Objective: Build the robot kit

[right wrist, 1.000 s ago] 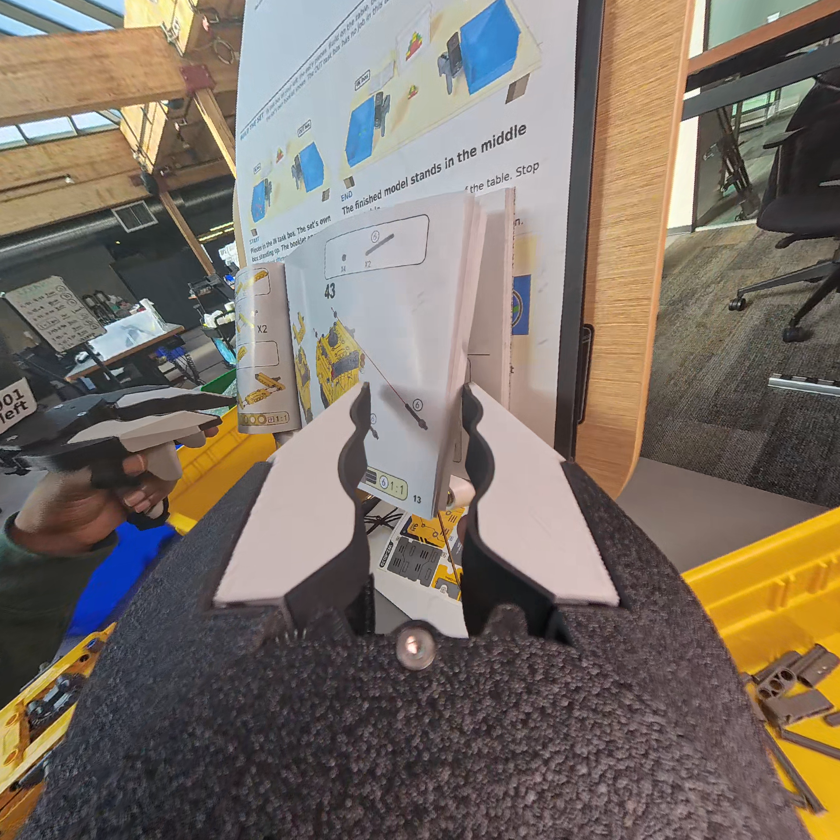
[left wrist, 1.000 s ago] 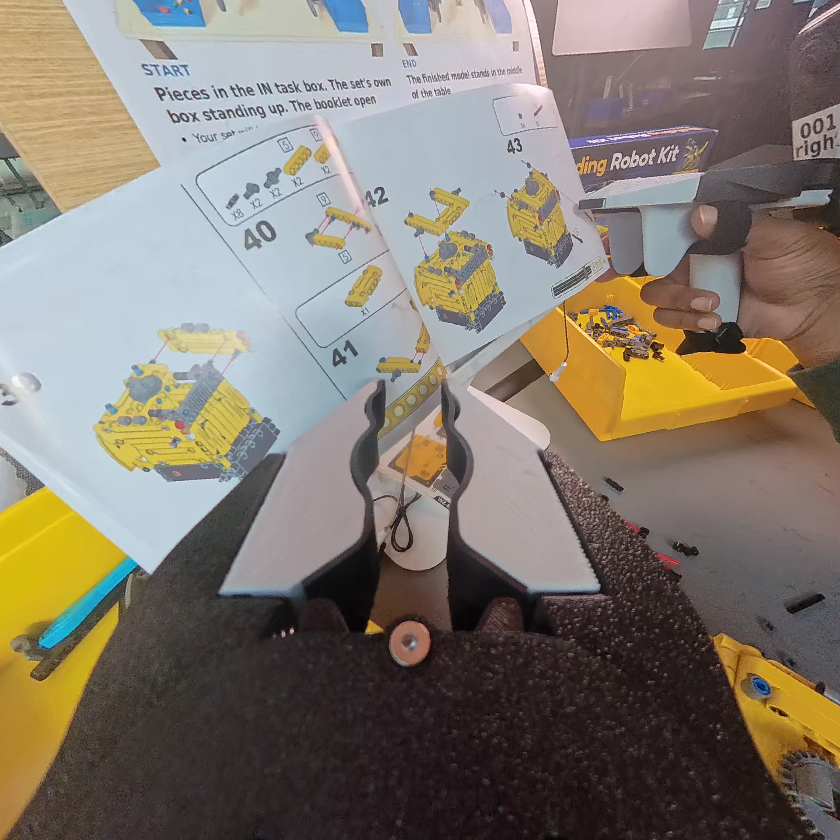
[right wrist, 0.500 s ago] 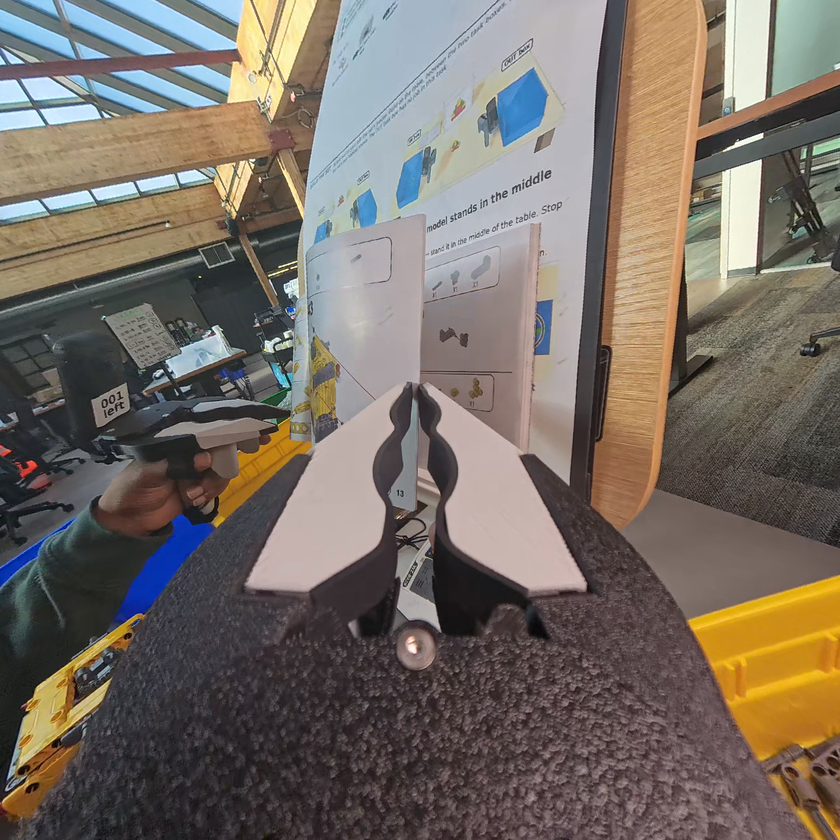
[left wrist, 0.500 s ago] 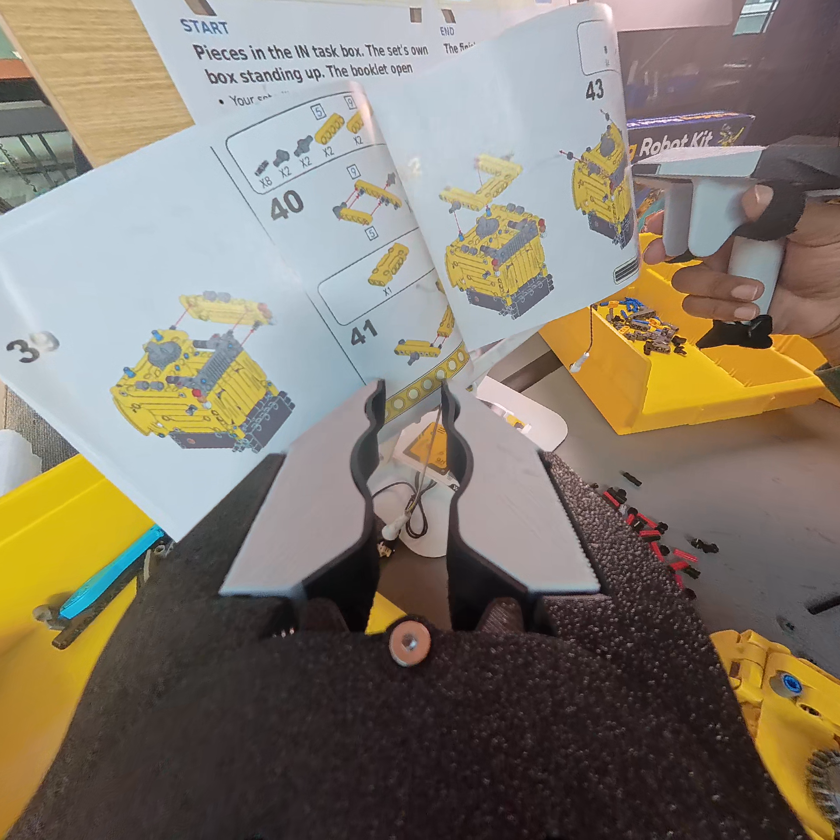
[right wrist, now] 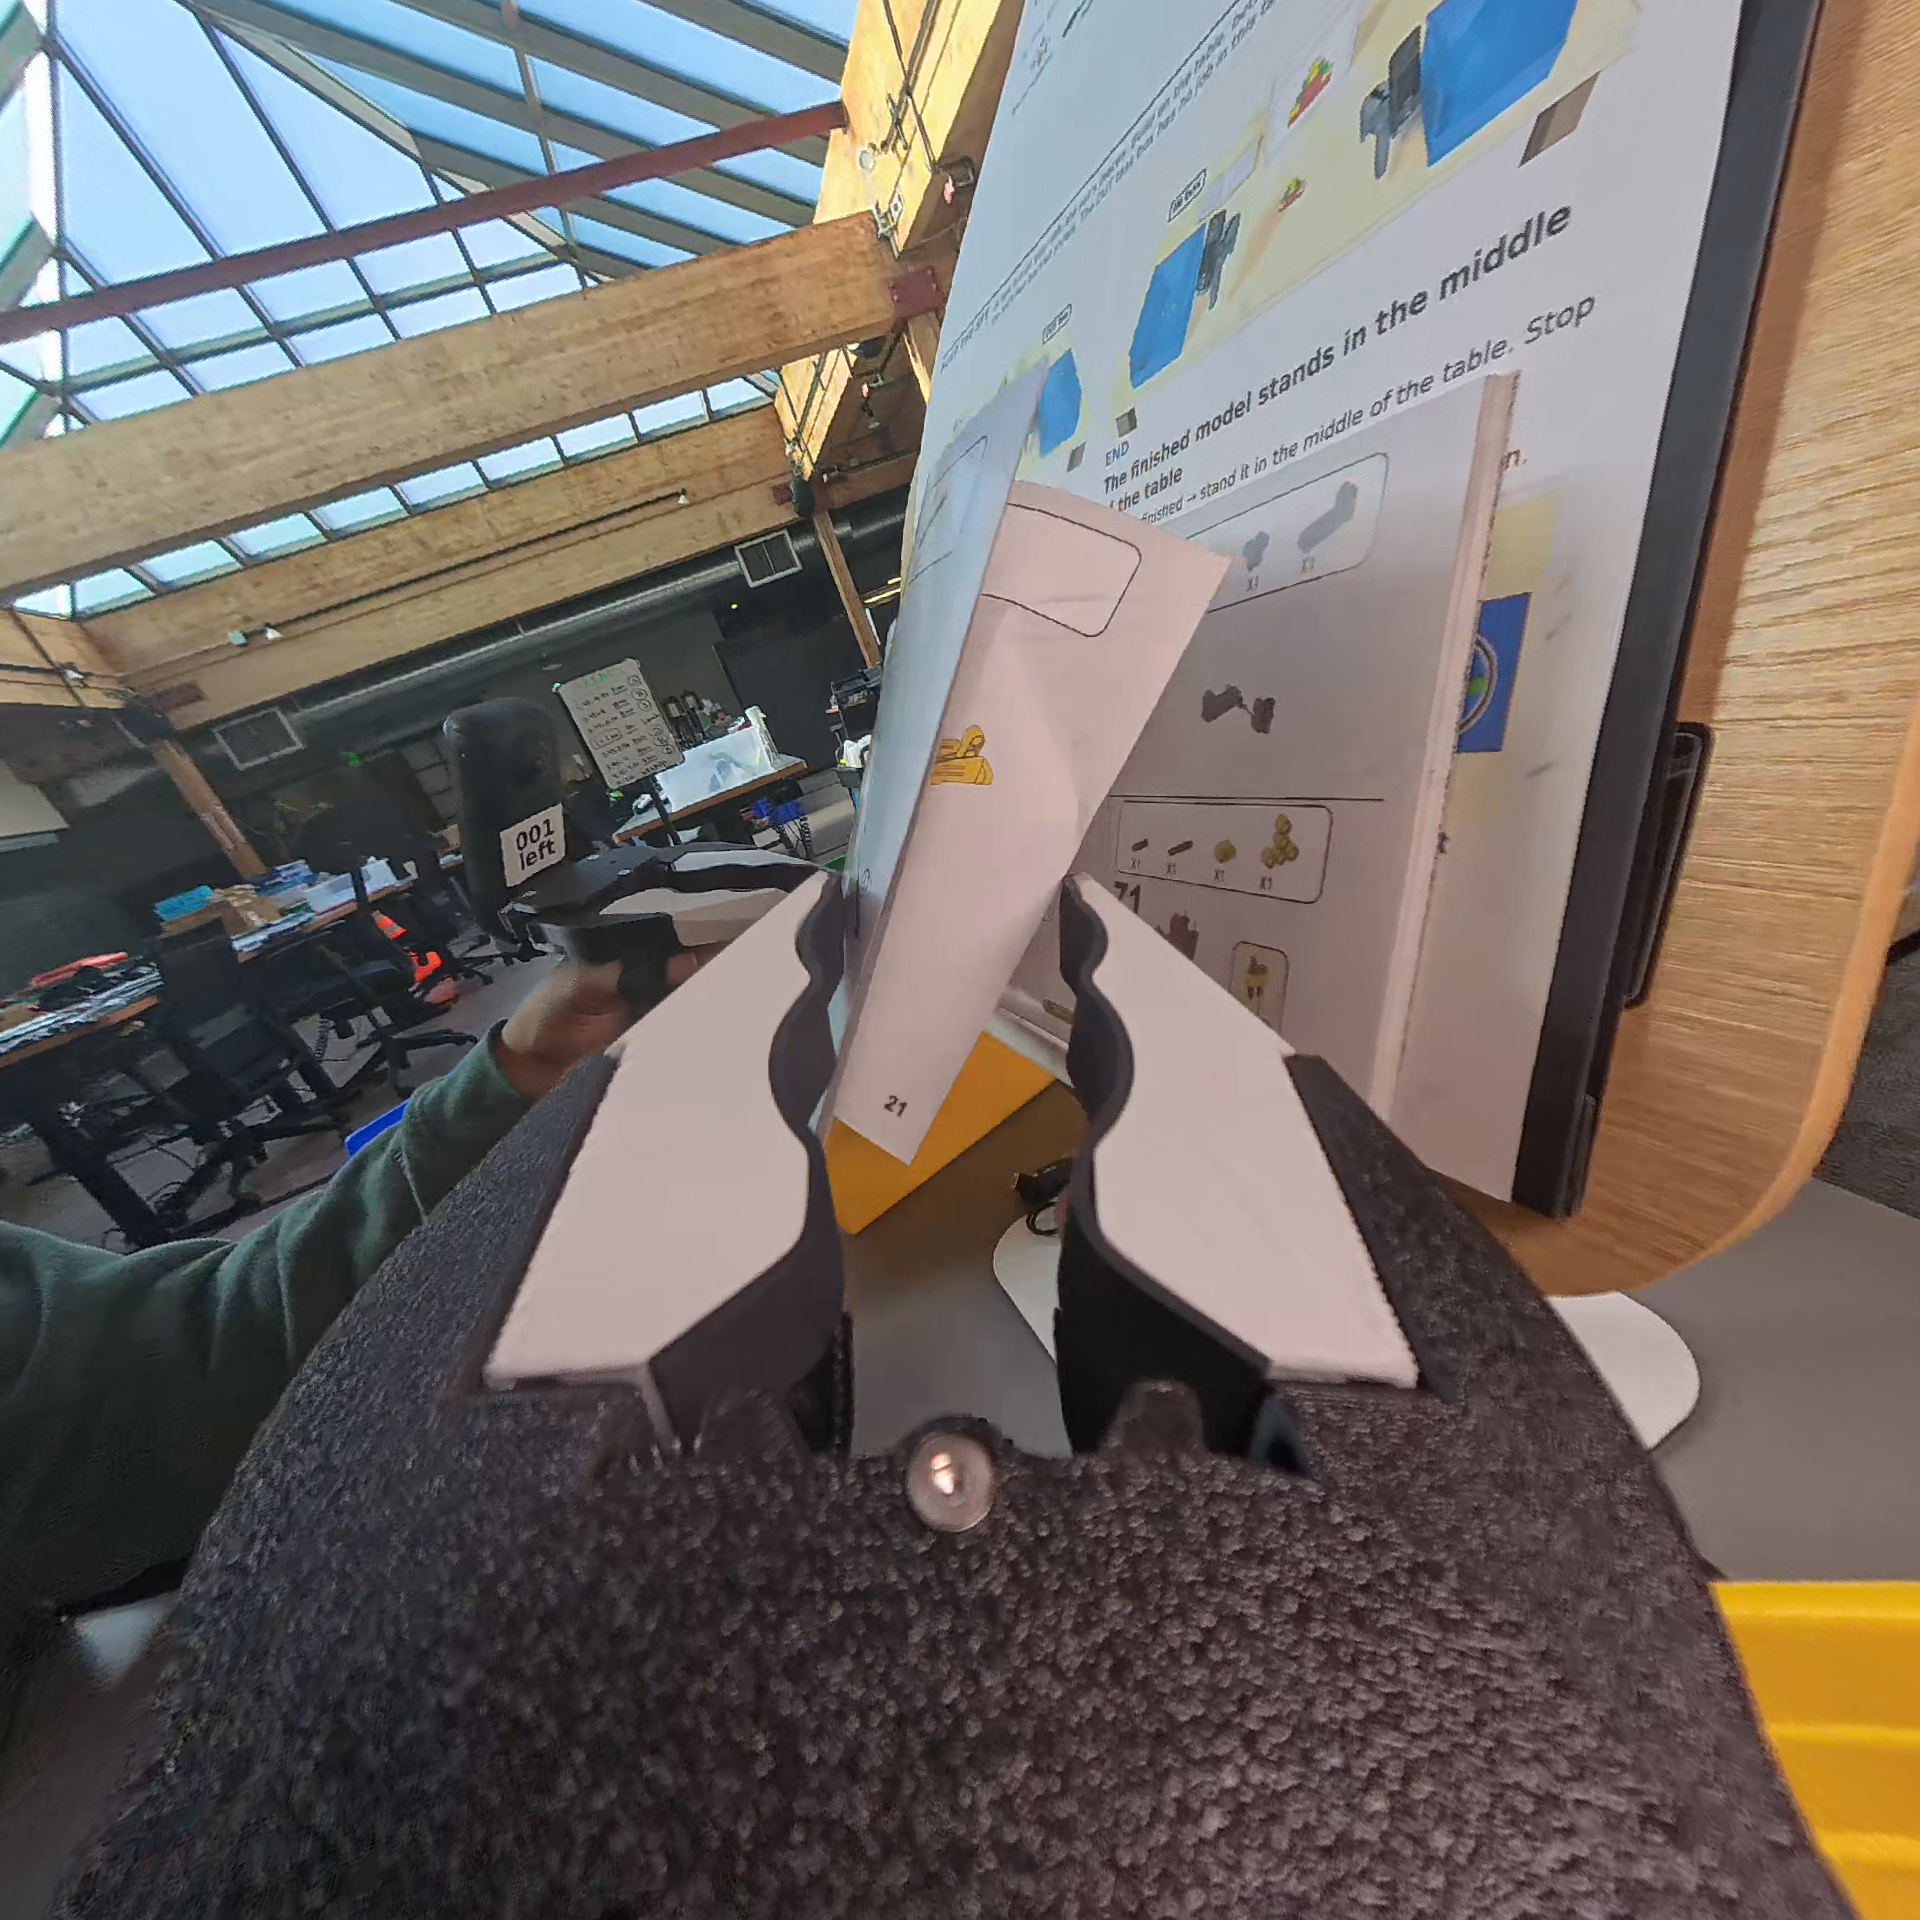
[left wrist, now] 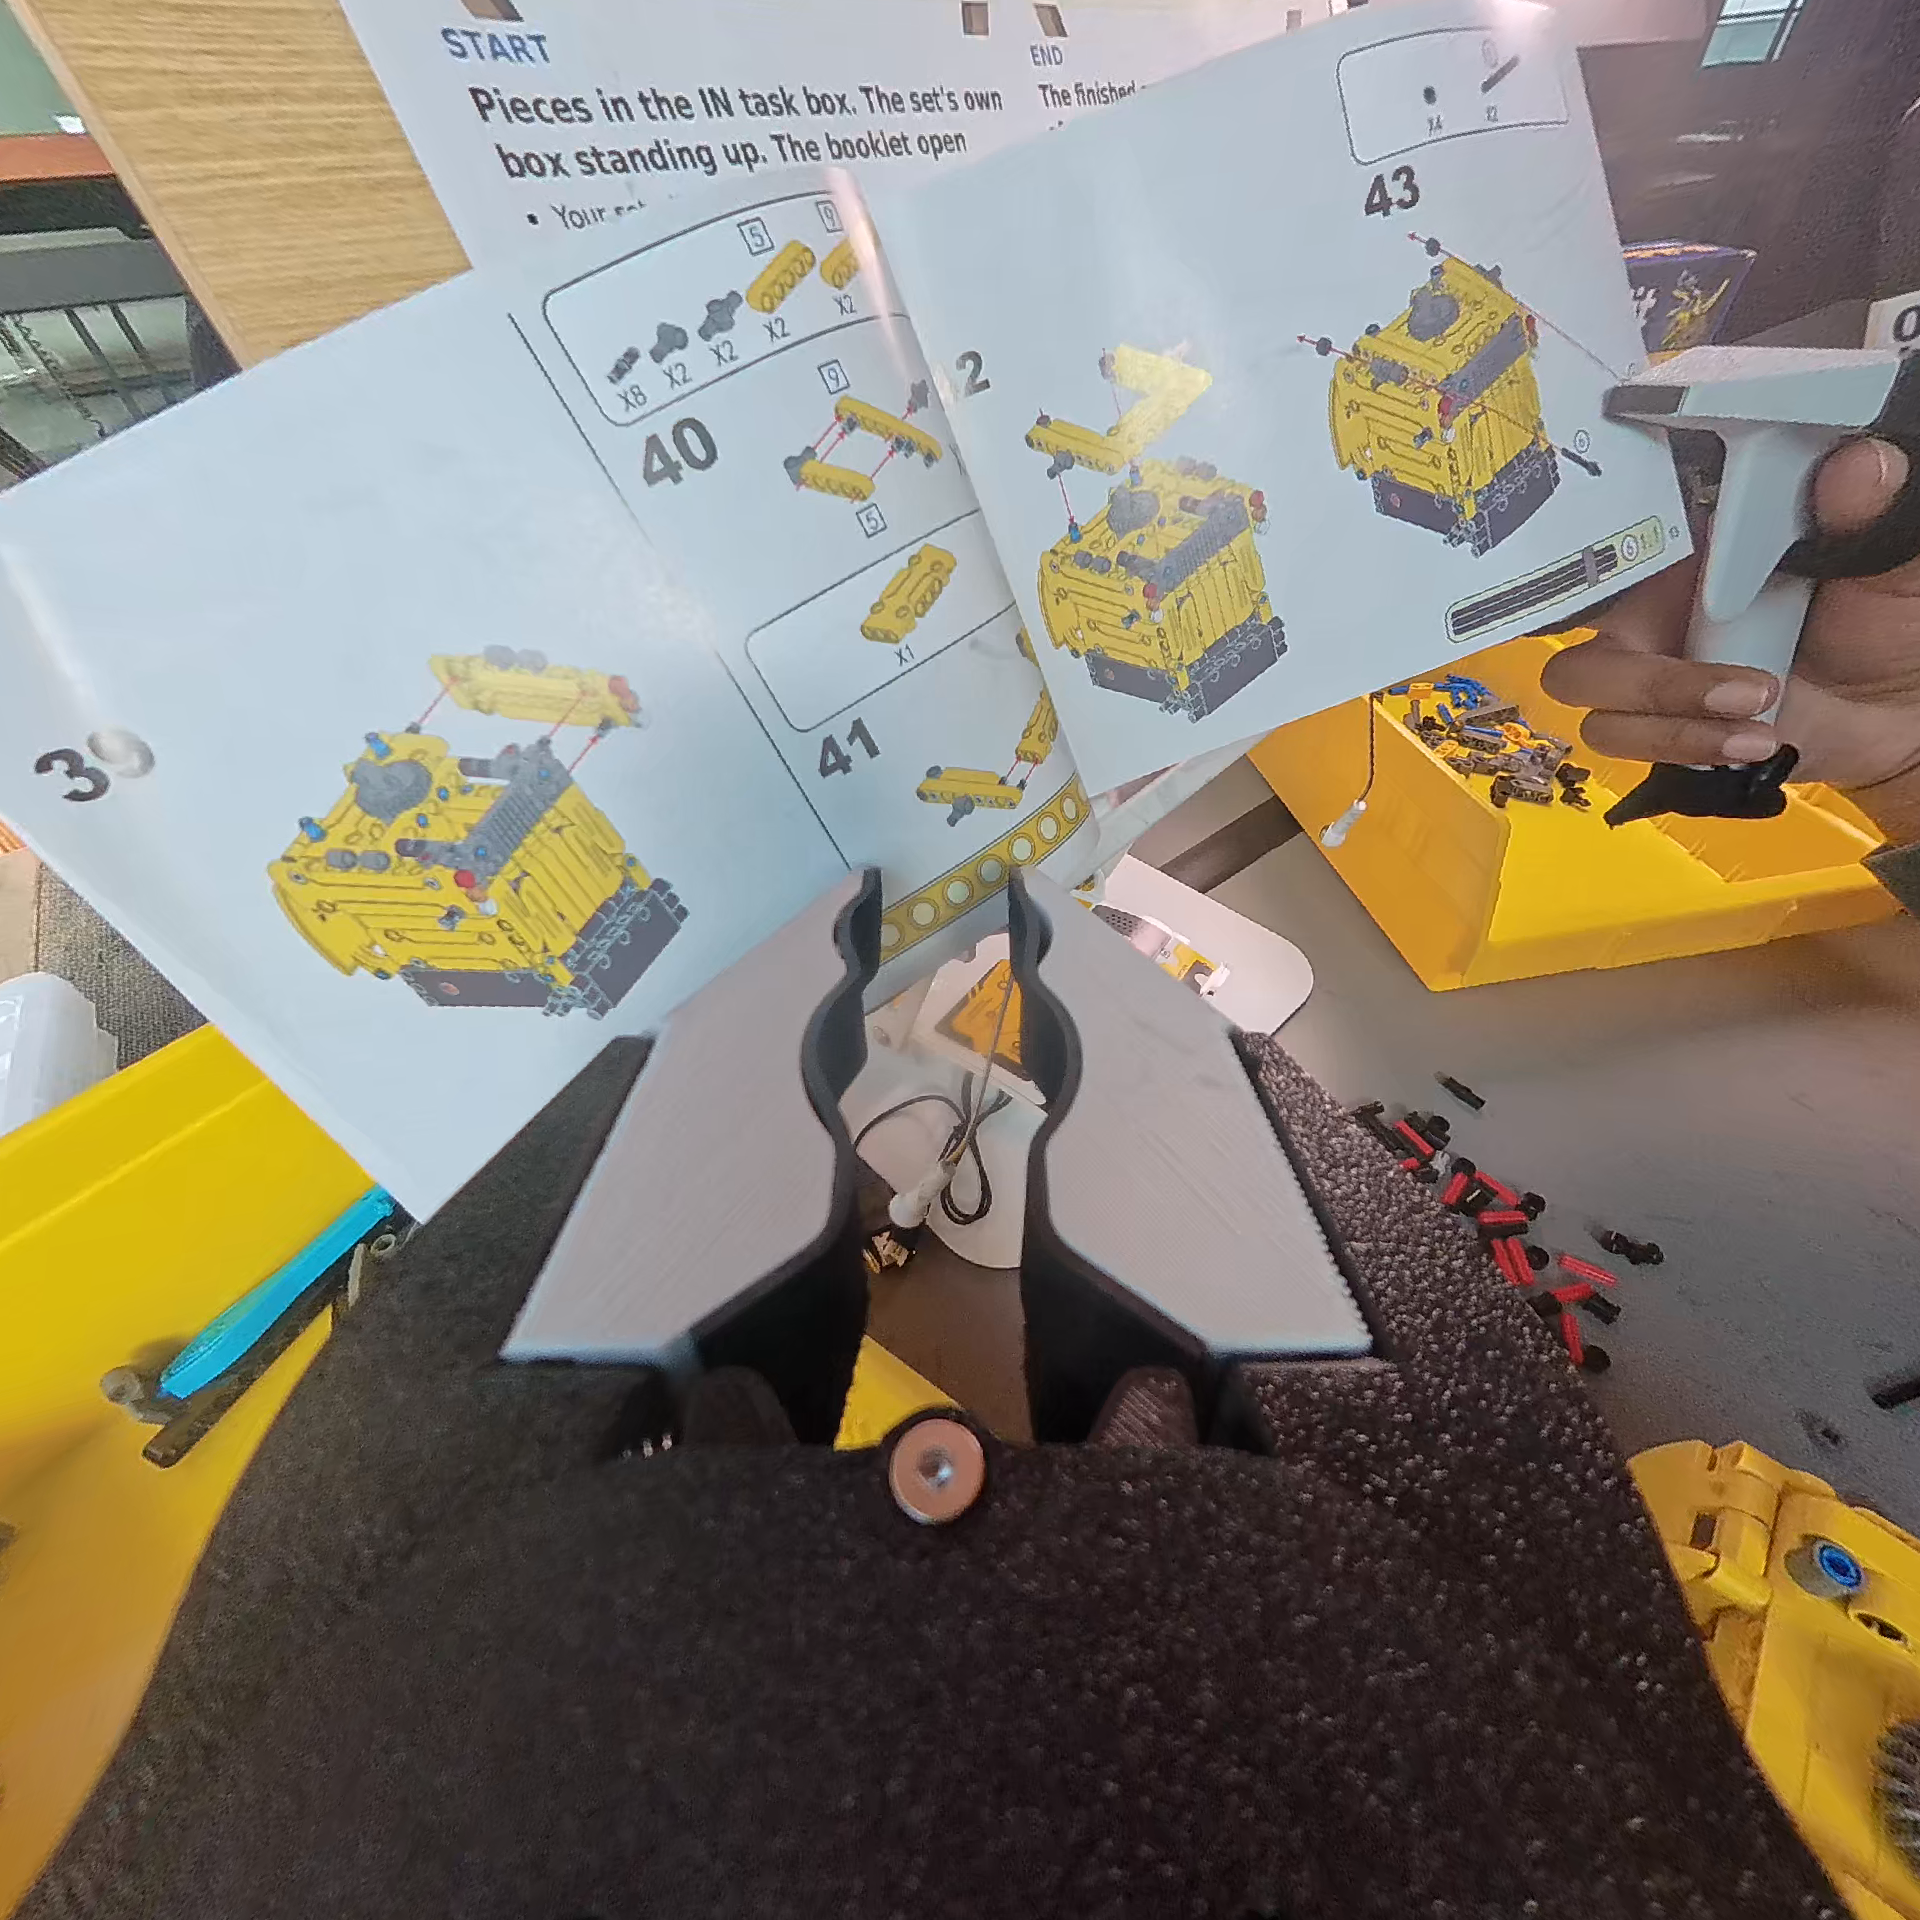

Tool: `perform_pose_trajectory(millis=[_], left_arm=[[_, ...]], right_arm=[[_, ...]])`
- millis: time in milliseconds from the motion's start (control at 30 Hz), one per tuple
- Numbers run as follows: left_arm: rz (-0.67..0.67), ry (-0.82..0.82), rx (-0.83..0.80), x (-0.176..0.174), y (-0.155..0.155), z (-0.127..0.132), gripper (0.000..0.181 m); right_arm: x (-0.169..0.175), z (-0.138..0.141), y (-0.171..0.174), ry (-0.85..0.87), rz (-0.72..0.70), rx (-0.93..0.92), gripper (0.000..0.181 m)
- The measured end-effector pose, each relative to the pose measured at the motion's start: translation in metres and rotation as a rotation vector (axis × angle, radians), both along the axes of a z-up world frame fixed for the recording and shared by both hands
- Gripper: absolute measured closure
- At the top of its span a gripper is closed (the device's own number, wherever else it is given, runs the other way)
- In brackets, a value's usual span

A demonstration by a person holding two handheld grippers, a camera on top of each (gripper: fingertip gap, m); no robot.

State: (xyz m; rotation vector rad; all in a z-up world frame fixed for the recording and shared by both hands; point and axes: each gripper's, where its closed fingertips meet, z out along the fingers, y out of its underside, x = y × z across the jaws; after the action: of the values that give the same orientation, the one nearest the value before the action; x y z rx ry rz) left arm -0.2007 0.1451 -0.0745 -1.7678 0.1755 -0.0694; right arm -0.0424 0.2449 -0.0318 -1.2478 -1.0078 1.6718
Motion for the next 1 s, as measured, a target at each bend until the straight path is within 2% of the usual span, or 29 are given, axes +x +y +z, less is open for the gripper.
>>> perform_pose_trajectory(millis=[67,233,267,400,500,700,833,967,1000], left_arm=[[0.001,-0.003,0.0,-0.001,0.0,0.0,0.158],[0.007,-0.007,0.002,-0.004,-0.001,0.001,0.158],[0.008,-0.007,0.003,-0.004,-0.002,0.001,0.158],[0.016,-0.005,0.0,-0.008,-0.002,0.0,0.158],[0.022,-0.006,0.0,-0.011,-0.003,0.0,0.157],[0.026,-0.014,0.003,-0.014,-0.004,0.0,0.157],[0.026,-0.017,0.008,-0.014,-0.004,0.002,0.157],[0.022,-0.015,0.006,-0.013,-0.004,0.001,0.157],[0.021,-0.015,0.005,-0.012,-0.004,0.001,0.157]], right_arm=[[0.003,0.003,0.001,0.025,0.012,-0.028,0.147],[0.013,0.011,0.008,0.099,0.005,-0.061,0.179],[0.013,0.011,0.009,0.103,-0.005,-0.061,0.18],[0.008,0.013,0.005,0.095,0.018,-0.059,0.179],[0.004,0.012,-0.003,0.094,0.07,-0.07,0.166],[0.01,0.017,-0.014,0.152,0.184,-0.122,0.154],[0.008,0.004,-0.024,0.084,0.245,-0.13,0.136],[0.007,0.007,-0.034,0.061,0.264,-0.108,0.137],[0.005,0.007,-0.033,0.045,0.238,-0.087,0.153]])
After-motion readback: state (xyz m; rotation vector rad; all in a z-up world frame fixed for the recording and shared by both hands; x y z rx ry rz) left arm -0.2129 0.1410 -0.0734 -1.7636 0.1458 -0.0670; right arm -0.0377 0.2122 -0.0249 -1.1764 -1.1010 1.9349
